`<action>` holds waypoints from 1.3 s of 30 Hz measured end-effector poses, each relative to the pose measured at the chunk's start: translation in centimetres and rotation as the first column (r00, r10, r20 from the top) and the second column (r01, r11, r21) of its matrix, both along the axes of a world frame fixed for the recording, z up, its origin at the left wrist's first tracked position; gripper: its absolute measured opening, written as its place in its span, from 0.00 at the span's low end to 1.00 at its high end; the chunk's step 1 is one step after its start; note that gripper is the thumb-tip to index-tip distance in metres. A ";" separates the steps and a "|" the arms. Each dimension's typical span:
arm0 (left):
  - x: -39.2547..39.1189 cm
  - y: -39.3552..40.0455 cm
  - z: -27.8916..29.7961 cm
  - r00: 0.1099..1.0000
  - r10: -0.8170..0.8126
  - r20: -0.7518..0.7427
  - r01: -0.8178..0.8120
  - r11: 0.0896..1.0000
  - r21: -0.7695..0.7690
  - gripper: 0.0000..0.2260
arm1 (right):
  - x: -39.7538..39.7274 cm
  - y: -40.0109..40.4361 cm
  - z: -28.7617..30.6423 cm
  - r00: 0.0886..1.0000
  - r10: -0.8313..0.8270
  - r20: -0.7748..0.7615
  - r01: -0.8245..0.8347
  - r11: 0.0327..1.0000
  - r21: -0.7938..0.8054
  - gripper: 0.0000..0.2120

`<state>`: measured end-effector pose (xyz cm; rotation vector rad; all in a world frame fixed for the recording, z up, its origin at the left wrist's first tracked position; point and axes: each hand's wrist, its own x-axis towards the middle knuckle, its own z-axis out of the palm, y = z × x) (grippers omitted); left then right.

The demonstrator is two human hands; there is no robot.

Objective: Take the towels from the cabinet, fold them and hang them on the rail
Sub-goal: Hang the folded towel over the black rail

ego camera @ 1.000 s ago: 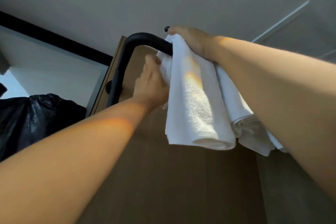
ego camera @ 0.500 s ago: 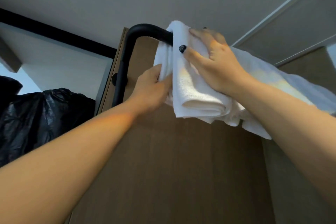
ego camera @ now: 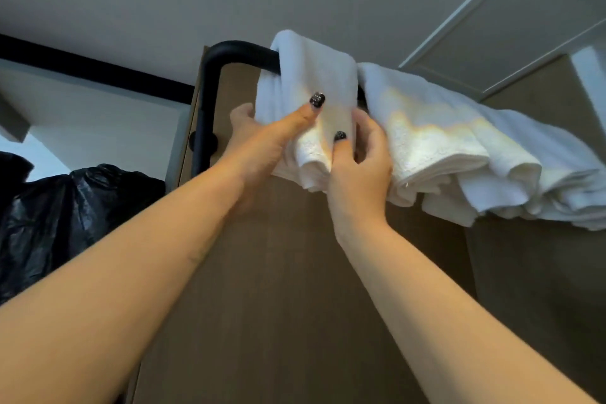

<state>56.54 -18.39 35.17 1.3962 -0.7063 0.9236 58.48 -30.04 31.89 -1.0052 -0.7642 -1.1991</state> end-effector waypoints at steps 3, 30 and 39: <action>-0.3 0.1 0.3 0.995 0.098 -0.002 -0.098 0.993 0.059 0.32 | 0.3 -0.4 -1.7 0.848 0.476 -0.234 -0.456 0.879 0.139 0.16; -1.6 -2.0 -3.9 0.929 0.370 -0.029 -0.371 0.928 -0.024 0.17 | 0.2 -1.0 -2.5 0.532 0.764 -0.367 -0.727 0.633 0.265 0.17; -5.3 -3.0 -3.5 0.911 0.358 -0.203 -0.358 0.933 0.040 0.40 | -2.9 -3.8 -4.4 0.593 0.589 -0.549 -0.653 0.751 0.099 0.18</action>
